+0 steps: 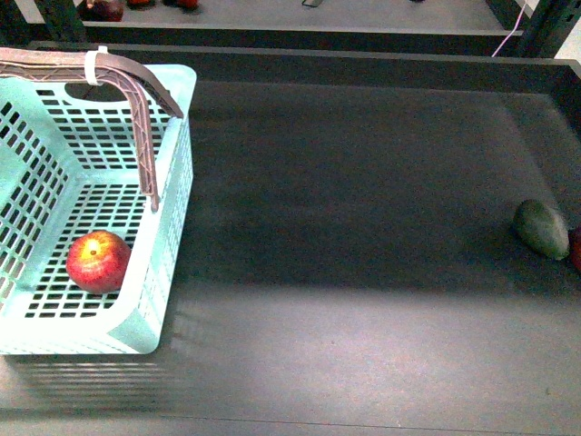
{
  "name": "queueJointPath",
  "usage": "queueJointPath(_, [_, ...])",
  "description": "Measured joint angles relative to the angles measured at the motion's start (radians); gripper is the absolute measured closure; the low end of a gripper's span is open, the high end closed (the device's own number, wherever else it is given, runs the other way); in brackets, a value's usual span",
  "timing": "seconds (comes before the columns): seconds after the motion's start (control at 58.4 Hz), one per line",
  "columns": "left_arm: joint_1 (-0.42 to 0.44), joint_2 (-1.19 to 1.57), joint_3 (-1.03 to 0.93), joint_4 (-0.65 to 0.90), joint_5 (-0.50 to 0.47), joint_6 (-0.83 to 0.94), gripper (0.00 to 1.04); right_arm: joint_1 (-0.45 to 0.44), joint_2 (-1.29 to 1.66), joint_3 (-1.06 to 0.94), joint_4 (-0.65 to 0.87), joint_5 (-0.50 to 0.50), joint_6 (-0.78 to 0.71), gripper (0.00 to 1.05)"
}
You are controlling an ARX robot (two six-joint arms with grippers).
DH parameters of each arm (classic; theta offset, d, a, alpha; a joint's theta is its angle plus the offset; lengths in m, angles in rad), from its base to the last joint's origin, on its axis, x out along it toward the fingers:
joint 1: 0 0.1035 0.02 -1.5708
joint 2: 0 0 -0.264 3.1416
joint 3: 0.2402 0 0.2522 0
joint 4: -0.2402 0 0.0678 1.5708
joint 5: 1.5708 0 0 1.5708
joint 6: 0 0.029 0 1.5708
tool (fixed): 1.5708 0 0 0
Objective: Pick apple with right arm and hold basket with left
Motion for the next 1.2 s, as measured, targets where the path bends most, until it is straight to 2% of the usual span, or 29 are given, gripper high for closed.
queueJointPath(0.086, [0.000,-0.001,0.000,0.000,0.001,0.005,0.07,0.000,0.000,0.000,0.000,0.000,0.000,0.09])
queueJointPath(0.12, [0.004,0.003,-0.029,0.078,0.037,0.086,0.10,0.000,0.000,0.000,0.000,0.000,0.000,0.09])
queueJointPath(0.137, [0.001,0.003,-0.065,0.185,0.063,0.140,0.14,0.000,0.000,0.000,0.000,0.000,0.000,0.09])
queueJointPath(0.188, [-0.008,0.002,-0.189,0.498,0.086,0.448,0.25,0.000,0.000,0.000,0.000,0.000,0.000,0.09])
queueJointPath(0.223, [-0.019,-0.015,-0.305,0.735,0.098,0.756,0.35,0.000,0.000,0.000,0.000,0.000,0.000,0.09])
queueJointPath(0.257, [-0.023,-0.038,-0.364,0.844,0.101,0.921,0.42,0.000,0.000,0.000,0.000,-0.001,0.000,0.09])
queueJointPath(0.325, [-0.023,-0.099,-0.437,0.940,0.098,1.211,0.55,0.000,0.000,0.000,0.000,-0.001,0.000,0.09])
queueJointPath(0.462, [-0.023,-0.205,-0.549,0.965,0.098,1.447,0.80,0.000,0.000,0.000,0.000,0.000,0.000,0.09])
queueJointPath(0.582, [-0.023,-0.272,-0.631,0.964,0.096,1.503,1.02,0.000,0.000,0.000,0.000,0.000,0.000,0.09])
queueJointPath(0.599, [-0.023,-0.279,-0.637,0.964,0.097,1.503,1.02,0.000,0.000,0.000,0.000,0.000,0.000,0.09])
queueJointPath(0.822, [-0.023,-0.437,-0.749,0.921,0.097,1.526,1.02,0.000,0.000,0.000,0.000,0.000,0.000,0.09])
queueJointPath(0.924, [-0.023,-0.455,-0.806,0.964,0.097,1.529,1.02,0.000,-0.001,0.000,0.000,0.000,0.000,0.09])
queueJointPath(1.198, [-0.023,-0.686,-0.880,0.798,0.097,1.530,1.02,0.000,-0.001,0.000,0.000,0.000,0.000,0.09])
